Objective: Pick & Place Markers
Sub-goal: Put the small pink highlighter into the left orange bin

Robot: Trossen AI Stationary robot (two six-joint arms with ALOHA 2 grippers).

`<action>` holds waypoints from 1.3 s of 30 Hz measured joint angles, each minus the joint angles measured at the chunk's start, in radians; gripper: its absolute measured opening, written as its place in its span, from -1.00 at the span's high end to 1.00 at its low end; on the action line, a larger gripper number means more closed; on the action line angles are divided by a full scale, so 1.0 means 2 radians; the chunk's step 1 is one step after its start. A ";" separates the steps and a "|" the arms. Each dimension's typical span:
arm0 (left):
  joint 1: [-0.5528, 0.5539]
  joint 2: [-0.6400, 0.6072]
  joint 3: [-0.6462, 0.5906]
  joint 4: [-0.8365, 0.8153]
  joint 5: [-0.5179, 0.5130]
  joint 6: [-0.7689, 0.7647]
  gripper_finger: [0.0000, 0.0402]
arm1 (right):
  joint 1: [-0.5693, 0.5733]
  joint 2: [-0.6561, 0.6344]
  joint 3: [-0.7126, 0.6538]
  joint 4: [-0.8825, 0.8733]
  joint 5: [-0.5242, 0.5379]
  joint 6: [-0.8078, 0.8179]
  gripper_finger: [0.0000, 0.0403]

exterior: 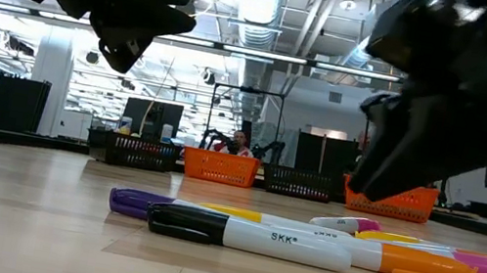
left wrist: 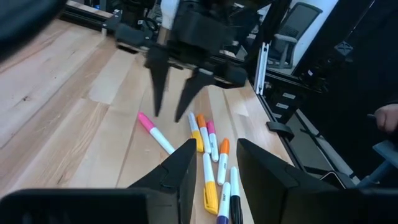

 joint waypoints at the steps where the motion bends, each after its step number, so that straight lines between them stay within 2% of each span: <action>1: 0.000 0.000 0.000 0.000 0.000 0.000 0.43 | -0.010 0.000 0.000 0.000 -0.012 -0.007 0.39; 8: 0.000 0.000 0.000 -0.001 0.000 0.000 0.43 | -0.065 0.000 0.000 -0.030 -0.065 -0.033 0.39; 14: 0.000 0.000 0.000 -0.002 0.000 0.019 0.43 | -0.071 0.000 0.000 -0.030 -0.102 -0.042 0.39; 23: 0.013 0.000 0.000 -0.002 0.000 0.030 0.43 | -0.055 0.000 0.000 -0.036 -0.096 -0.074 0.39; 29: 0.023 0.000 0.000 -0.002 0.000 0.030 0.43 | -0.079 0.023 0.001 -0.033 -0.089 -0.107 0.39; 36: 0.027 0.000 0.000 -0.007 0.000 0.045 0.43 | -0.105 0.049 0.003 -0.033 -0.121 -0.139 0.40; 39: 0.027 0.000 0.000 -0.006 0.000 0.060 0.43 | -0.118 0.048 0.003 -0.033 -0.127 -0.145 0.47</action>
